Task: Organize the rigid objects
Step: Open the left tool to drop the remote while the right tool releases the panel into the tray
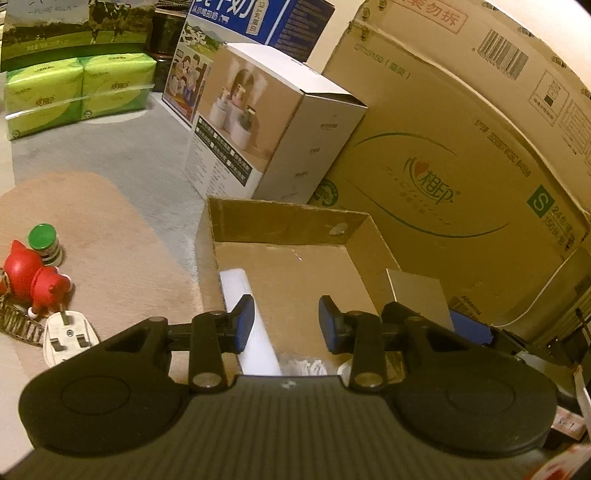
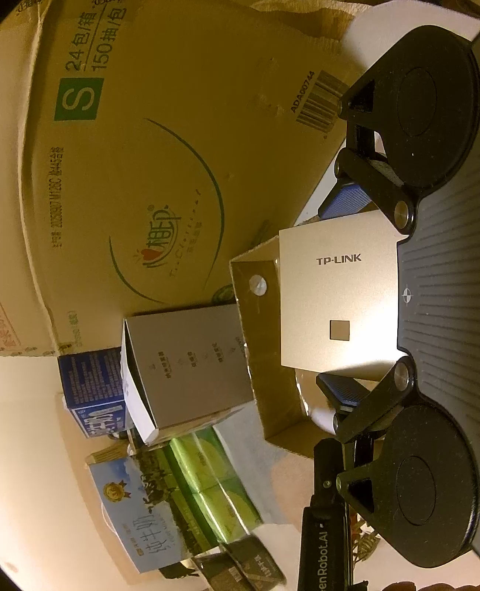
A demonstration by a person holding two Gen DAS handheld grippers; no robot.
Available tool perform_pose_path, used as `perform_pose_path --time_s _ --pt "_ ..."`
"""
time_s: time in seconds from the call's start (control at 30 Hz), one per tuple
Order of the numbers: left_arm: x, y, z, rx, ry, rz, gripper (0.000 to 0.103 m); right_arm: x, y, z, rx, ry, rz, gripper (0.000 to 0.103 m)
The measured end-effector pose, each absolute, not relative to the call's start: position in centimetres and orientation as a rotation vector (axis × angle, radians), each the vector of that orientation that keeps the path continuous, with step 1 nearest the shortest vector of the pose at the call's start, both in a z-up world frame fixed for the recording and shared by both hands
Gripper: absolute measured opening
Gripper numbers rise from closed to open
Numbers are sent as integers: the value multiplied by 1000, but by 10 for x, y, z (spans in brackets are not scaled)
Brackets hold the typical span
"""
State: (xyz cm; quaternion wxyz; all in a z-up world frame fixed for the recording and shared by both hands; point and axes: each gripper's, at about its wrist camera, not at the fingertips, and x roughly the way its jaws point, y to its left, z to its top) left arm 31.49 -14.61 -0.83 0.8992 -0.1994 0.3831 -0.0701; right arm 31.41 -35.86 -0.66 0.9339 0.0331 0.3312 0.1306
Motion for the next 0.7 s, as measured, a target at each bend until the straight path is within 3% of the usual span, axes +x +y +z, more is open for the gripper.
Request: perform_pose_path --time_s 0.7 --pt "313 -136 -6 -410 783 -141 33 321 -346 -8 75 692 277 87"
